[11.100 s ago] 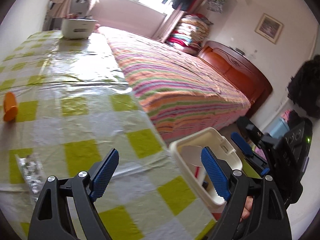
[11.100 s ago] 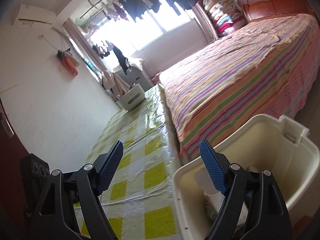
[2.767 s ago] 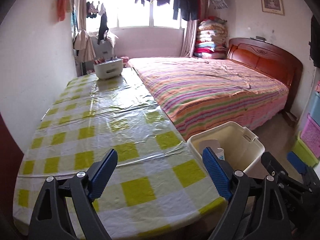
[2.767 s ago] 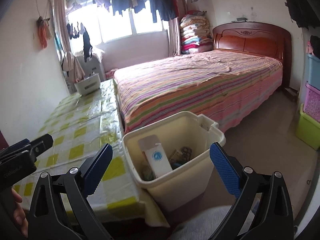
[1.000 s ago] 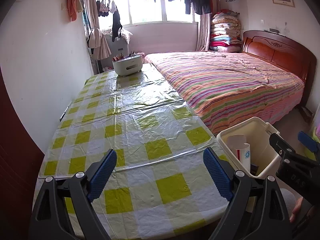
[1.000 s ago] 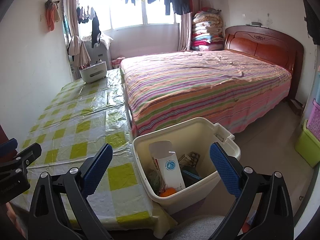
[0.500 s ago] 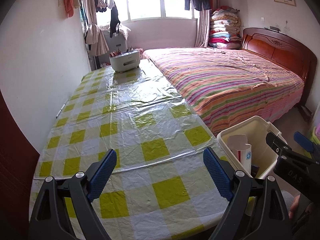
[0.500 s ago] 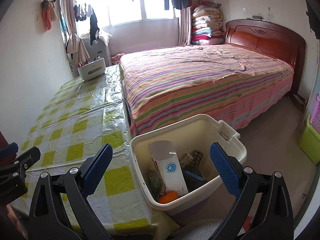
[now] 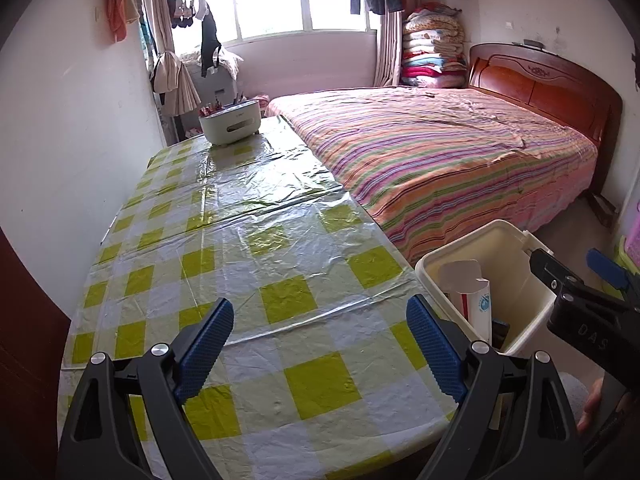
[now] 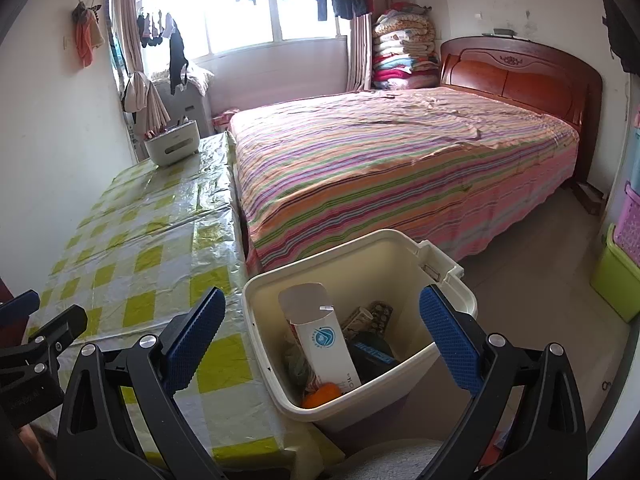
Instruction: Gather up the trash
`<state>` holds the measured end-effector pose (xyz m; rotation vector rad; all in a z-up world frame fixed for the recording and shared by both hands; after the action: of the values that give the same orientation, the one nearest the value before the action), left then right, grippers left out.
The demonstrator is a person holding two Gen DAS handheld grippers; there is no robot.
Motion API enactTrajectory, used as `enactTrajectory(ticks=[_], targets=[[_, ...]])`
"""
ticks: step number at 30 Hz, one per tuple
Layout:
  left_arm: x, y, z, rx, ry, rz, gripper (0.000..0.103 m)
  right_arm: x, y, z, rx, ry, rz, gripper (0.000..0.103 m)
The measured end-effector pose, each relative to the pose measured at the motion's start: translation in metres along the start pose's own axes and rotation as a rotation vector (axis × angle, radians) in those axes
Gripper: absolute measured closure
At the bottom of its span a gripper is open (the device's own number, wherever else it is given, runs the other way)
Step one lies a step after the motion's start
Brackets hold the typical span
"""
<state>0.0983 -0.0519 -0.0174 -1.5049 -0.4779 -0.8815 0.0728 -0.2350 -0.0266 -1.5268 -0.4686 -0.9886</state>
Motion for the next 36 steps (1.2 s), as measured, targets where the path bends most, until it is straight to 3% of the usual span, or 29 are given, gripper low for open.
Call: enactTrajectory(ticks=[20,24,36], targets=[[0.000,0.000,-0.003,-0.010,0.002,0.027,0.017,-0.001,-0.001,0.009,0.022,-0.013,0.008,0.007],[-0.001,-0.003,-0.005,-0.020,0.007,0.020,0.010,-0.001,-0.002,0.009,0.022,-0.016,0.007,0.007],[-0.001,-0.006,-0.016,-0.036,0.035,0.029,0.009,-0.001,-0.006,0.003,0.018,-0.006,0.009,0.007]])
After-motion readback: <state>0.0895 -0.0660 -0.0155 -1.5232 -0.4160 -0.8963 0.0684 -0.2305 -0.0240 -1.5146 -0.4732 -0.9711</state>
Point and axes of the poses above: each gripper's, at about its wrist camera, not at the fingertips, and y roughly the way its jaws point, z to its left, x to its top, the point moved 6 cm from there along y, roughly the way its jaws point, and after that the axes turned 3 degrees about -x, right-handed, at the moved point
